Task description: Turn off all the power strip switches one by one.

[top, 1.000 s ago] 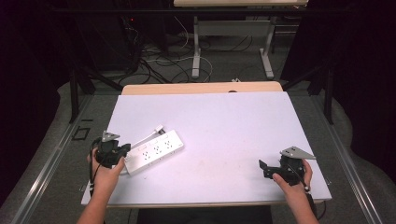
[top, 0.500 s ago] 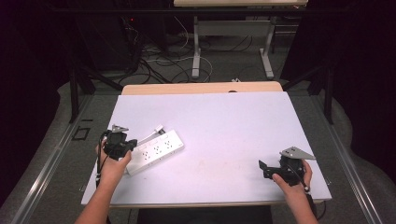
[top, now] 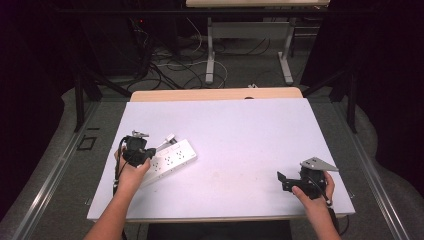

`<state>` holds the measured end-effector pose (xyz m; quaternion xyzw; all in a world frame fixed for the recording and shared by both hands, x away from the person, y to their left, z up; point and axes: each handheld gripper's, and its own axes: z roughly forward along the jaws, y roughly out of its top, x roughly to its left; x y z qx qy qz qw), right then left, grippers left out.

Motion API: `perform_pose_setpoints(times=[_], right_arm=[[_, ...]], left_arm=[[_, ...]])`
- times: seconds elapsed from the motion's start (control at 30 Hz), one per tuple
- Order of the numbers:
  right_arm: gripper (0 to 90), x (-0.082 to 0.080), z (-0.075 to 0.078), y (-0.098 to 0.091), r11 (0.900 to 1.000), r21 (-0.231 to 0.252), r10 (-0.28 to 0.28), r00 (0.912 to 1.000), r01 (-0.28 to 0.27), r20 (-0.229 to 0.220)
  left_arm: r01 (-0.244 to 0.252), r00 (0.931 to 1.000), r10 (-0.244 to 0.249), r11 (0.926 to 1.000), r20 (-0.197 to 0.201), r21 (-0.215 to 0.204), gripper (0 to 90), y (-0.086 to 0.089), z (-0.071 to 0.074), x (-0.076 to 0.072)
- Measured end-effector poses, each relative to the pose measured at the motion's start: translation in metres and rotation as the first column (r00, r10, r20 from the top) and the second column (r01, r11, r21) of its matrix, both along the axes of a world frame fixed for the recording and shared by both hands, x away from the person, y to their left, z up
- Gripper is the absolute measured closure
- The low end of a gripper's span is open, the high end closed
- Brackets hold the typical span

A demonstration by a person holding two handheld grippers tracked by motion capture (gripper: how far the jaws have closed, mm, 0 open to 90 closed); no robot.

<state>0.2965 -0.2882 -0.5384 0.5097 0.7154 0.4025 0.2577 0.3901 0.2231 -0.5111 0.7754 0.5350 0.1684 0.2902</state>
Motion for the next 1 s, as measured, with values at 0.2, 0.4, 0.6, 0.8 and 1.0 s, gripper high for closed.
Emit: perform_pose_setpoints(times=[0.2, 0.4, 0.6, 0.8, 1.0], right_arm=[[3.7, 0.0000, -0.0001, 0.0001, 1.0000, 0.001, 0.000, 1.0000, 0.000, -0.001], [3.7, 0.0001, 0.0000, -0.0005, 1.0000, 0.000, 0.000, 1.0000, 0.000, 0.002], [3.7, 0.0002, -0.0001, -0.0003, 1.0000, -0.002, 0.003, 1.0000, -0.003, 0.003], [3.7, -0.0001, 0.0004, -0.0002, 1.0000, 0.001, 0.000, 1.0000, 0.000, 0.000], [3.7, -0.0001, 0.0005, -0.0003, 1.0000, 0.000, 0.001, 1.0000, -0.001, 0.001]], left_arm=[[-0.016, 0.9996, 0.016, 0.9998, -0.025, -0.010, 89.8, -0.0040, -0.0049, 0.0040], [-0.025, 0.9986, 0.025, 0.9997, -0.046, -0.004, 89.8, -0.0048, -0.0087, 0.0050], [-0.030, 0.9981, 0.030, 0.9995, -0.054, -0.010, 89.8, -0.0040, -0.0098, 0.0054], [-0.030, 0.9979, 0.030, 0.9995, -0.057, -0.008, 89.8, -0.0044, -0.0096, 0.0060], [-0.034, 0.9979, 0.034, 0.9994, -0.055, 0.002, 89.9, -0.0054, -0.0097, 0.0053]])
